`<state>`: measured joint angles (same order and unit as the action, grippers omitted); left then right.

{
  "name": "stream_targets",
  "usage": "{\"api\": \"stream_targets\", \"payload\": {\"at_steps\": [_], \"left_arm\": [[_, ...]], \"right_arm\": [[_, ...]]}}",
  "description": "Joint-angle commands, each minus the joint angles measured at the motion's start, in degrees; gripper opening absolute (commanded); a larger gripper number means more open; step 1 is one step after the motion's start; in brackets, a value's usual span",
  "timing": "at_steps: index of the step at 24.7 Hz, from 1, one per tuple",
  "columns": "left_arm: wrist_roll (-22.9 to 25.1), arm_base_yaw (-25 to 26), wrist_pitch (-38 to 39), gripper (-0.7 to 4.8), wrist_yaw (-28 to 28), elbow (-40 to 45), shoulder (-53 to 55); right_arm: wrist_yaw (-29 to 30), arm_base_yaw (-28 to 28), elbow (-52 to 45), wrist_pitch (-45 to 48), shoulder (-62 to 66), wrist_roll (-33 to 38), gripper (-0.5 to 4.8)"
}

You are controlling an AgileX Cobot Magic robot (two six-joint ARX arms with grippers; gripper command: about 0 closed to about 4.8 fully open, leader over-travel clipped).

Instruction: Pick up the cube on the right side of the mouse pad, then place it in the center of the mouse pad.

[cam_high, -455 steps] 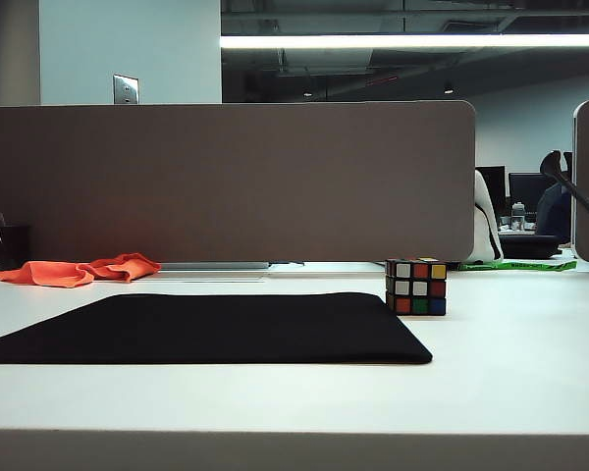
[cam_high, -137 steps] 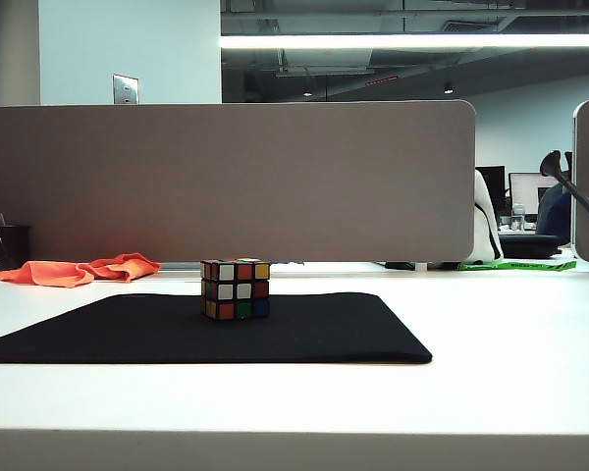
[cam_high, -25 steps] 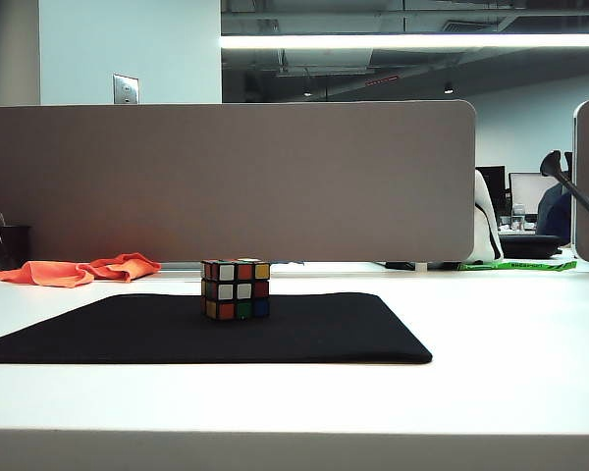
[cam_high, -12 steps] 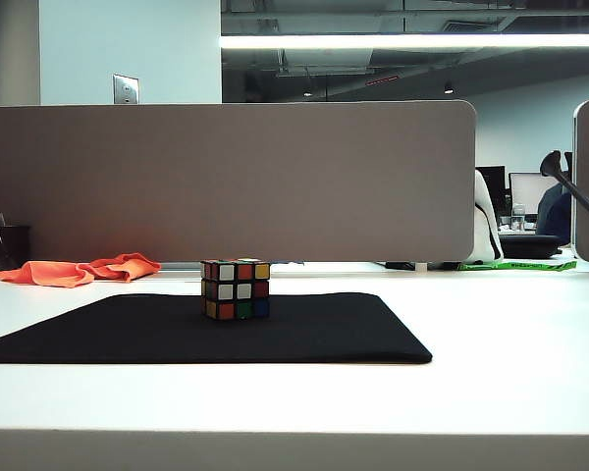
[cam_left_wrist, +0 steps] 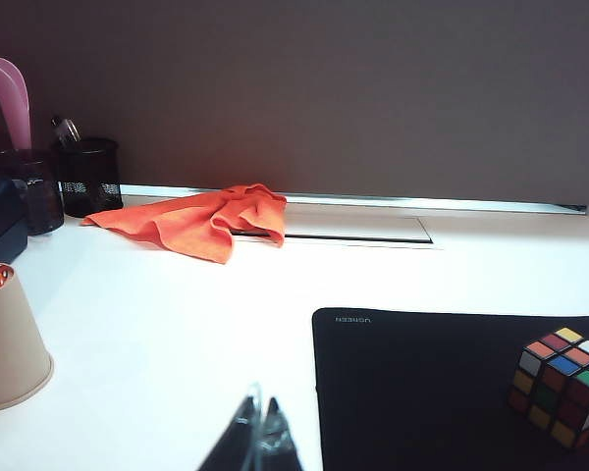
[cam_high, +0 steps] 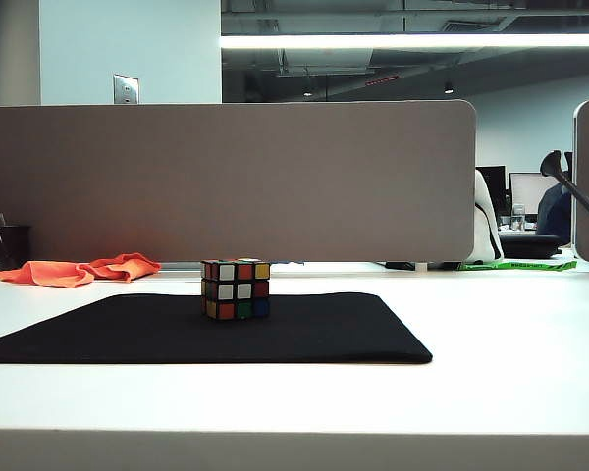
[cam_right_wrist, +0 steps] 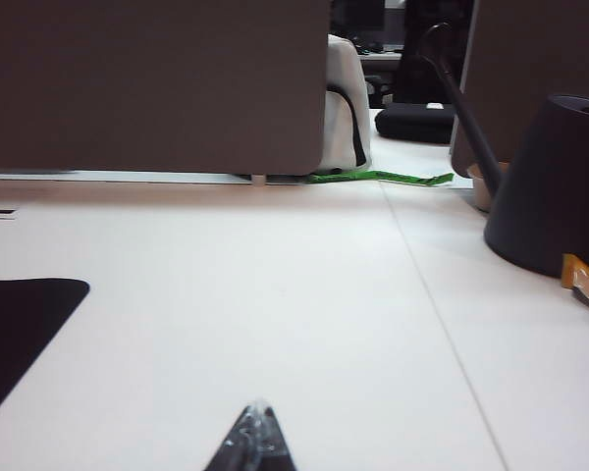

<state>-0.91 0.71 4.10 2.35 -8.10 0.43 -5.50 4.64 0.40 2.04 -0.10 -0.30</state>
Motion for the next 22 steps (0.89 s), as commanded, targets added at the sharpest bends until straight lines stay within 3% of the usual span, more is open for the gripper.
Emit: {"api": "stream_targets", "payload": {"at_steps": [1, 10, 15, 22], "left_arm": [[0.07, -0.02, 0.42, -0.05, -0.15, -0.26, 0.04], [0.04, -0.02, 2.84, -0.05, 0.02, -0.24, 0.04], [0.07, -0.02, 2.78, -0.06, 0.02, -0.26, 0.04], [0.09, -0.02, 2.69, -0.06, 0.0, -0.26, 0.04]], "right_arm": [[-2.49, 0.0, -0.07, 0.87, -0.02, 0.28, -0.01], [-1.81, 0.02, -0.07, 1.46, -0.02, 0.24, -0.01], [2.86, 0.0, -0.07, 1.64, -0.02, -1.73, -0.01], [2.4, -0.22, -0.07, 1.66, -0.02, -1.9, -0.01]]}}
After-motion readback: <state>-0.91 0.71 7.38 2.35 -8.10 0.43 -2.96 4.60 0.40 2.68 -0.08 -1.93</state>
